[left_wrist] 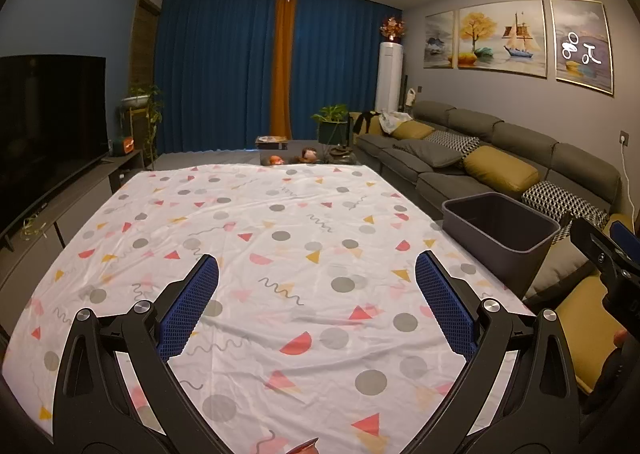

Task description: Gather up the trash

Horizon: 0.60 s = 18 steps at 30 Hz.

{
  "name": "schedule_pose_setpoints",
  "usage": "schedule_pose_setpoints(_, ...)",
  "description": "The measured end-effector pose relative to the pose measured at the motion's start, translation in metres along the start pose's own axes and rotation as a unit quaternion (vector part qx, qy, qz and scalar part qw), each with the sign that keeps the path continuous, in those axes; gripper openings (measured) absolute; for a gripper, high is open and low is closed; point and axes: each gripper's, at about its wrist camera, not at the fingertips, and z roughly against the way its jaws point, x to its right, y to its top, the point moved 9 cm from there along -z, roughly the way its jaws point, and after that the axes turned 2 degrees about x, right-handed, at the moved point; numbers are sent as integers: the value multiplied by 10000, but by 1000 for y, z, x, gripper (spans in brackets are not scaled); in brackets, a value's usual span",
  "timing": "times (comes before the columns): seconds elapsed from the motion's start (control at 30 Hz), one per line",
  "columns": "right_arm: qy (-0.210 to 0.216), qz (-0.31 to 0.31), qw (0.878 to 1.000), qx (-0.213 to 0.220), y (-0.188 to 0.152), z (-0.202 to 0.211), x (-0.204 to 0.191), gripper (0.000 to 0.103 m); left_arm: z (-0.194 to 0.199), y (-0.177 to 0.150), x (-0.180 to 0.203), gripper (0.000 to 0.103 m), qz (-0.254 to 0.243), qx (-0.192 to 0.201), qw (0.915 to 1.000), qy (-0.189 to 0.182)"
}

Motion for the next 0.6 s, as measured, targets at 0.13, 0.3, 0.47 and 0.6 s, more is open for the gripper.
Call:
schedule_pose_setpoints(0.13,-4,-8,10000,-3,0,0,0,97,0,0,1,97,0,-4,10000,-11)
schedule_pose_setpoints(0.3,-2,-10,10000,15,2,1,1,97,1,2,2,97,-8,19,10000,-36)
schedule_pose_setpoints(0.47,1,-18,10000,20,4,2,1,97,2,4,3,97,-4,21,10000,-40)
schedule_pose_setpoints(0.6,-2,-31,10000,27,4,2,1,97,2,4,3,97,8,30,10000,-52)
